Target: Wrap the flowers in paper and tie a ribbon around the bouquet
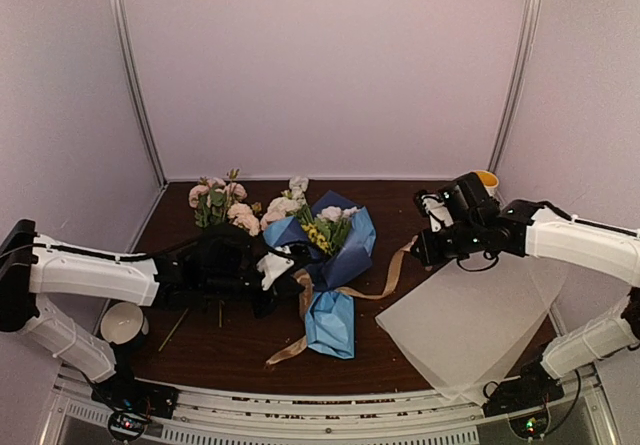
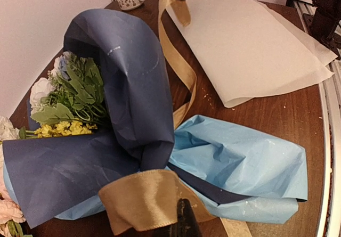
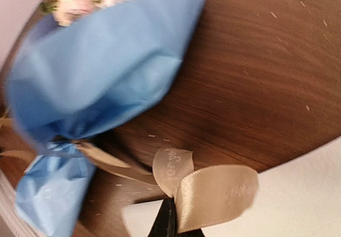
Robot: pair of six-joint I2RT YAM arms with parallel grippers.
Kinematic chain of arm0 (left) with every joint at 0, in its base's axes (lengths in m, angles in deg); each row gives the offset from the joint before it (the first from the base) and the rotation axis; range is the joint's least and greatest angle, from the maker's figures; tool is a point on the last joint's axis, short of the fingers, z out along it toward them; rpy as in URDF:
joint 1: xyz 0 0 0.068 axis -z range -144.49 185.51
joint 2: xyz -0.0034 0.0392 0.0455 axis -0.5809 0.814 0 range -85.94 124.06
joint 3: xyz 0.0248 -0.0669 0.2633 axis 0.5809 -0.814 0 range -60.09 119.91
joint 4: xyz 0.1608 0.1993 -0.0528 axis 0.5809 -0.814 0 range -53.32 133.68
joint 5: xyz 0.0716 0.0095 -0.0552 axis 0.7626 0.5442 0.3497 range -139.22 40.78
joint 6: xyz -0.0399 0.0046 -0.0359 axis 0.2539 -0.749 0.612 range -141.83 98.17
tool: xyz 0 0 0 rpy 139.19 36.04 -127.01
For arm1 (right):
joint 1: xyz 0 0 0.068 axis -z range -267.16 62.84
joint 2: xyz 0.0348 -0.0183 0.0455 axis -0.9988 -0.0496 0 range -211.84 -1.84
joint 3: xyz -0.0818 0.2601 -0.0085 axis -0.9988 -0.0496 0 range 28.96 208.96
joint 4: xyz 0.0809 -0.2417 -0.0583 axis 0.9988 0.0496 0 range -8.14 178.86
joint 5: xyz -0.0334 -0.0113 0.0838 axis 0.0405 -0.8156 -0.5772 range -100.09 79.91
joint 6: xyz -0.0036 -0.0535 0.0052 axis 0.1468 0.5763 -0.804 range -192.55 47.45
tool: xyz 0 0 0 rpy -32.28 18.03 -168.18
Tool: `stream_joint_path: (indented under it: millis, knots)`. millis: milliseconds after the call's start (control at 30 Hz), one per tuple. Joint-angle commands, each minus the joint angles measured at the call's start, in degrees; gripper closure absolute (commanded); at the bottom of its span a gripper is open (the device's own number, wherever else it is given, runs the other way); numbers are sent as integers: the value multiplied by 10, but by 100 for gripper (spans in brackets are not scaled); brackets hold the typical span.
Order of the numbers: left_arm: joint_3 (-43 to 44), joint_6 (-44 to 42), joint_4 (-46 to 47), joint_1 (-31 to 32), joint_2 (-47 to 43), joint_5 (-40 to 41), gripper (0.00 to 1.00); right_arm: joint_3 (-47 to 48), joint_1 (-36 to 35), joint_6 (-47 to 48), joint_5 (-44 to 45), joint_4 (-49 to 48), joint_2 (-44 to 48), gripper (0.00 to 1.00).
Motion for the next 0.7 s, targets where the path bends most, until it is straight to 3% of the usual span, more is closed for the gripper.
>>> stream_joint_path:
  millis: [0,267,667]
  knots:
    - [-22,20,58,4,-25,7,100,41,-71,73,-76,-23,58,100]
    - [-48,27,71,37,-41,31,100,136,-173,63,-192,-91,23,100]
    - [-97,54,116,54,-78,55,100,381,-226,1,-184,-140,-239,100]
